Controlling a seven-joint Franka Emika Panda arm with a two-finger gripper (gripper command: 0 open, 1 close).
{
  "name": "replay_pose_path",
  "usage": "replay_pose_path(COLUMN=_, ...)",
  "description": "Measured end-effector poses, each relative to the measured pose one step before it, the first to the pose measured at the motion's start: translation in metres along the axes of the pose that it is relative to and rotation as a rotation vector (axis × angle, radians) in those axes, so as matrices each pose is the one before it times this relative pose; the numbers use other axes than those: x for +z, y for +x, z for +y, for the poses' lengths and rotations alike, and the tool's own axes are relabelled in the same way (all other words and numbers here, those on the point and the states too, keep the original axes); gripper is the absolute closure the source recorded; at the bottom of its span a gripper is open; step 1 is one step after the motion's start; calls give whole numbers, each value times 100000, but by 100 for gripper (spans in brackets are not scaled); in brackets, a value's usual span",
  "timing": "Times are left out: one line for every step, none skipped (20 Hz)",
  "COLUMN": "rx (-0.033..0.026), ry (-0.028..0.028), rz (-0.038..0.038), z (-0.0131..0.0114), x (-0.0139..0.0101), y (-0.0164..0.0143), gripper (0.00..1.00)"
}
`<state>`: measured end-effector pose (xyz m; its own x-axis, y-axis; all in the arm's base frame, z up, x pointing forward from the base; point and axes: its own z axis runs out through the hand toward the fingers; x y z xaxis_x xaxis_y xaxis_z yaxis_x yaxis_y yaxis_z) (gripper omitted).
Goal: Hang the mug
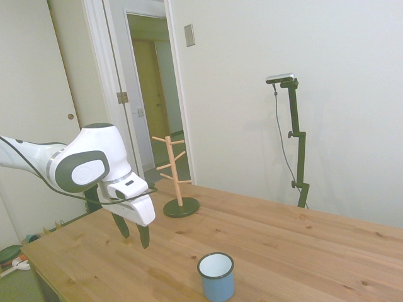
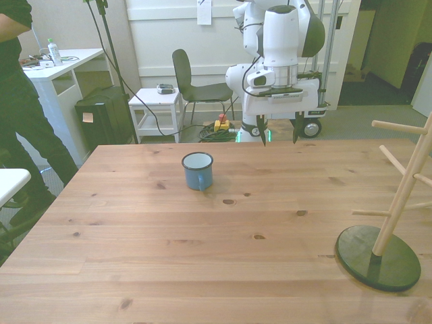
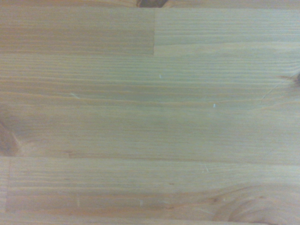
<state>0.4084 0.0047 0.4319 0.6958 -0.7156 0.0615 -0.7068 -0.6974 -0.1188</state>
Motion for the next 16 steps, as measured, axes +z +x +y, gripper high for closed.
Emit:
replay_pose_path(rx=59, ry=-22, rz=-64, z=10, x=26, y=27, gripper=0)
replay_pose_path(rx=348, ry=63, rz=-109, z=103, x=12, y=111, gripper=0)
replay_pose_path(rx=400, ry=170, rz=-19, z=103, x=-47, y=138, gripper=0)
replay_pose_path(rx=861, ry=521, rz=151, z=190, x=-208, y=339, gripper=0)
replay_pose_path(rx=1154, ry=655, rz=180, z=274, x=-387, y=533, gripper=0)
replay_pose_path(rx=1537, ry=967, rz=328, z=381, x=-614, y=783, gripper=0)
replay_pose_path(rx=1453, ry=761, rz=163, z=471, x=-698, y=848, gripper=0)
replay_pose_path(rx=1349, ry=722, rz=181, z=525, x=-785, y=890, gripper=0)
replay_pose_path(rx=1206, ry=514, rz=139, z=652, x=-779, y=949, gripper=0)
replay_pose_path(rx=1279, ry=333, rz=44, z=856, x=-695, y=964, gripper=0)
replay_pose_path(rx=1452, ry=205, rz=135, z=1321, x=-339, y=1023, gripper=0)
replay_pose_path(rx=1708, ry=351, rz=140, z=1361, x=-253, y=1026, gripper=0)
replay_pose_path(rx=1638, ry=529, rz=232, z=1261, x=-249, y=999, gripper=0)
replay_pose_path(rx=1717, ry=391, rz=-28, z=1297, x=-102, y=1028, gripper=0)
replay_pose_path(rx=1399, ry=227, rz=-152, z=1212, x=-8, y=944, gripper=0)
replay_pose_path(rx=1362, ry=161, rz=-159, z=1112, x=16, y=893, gripper=0)
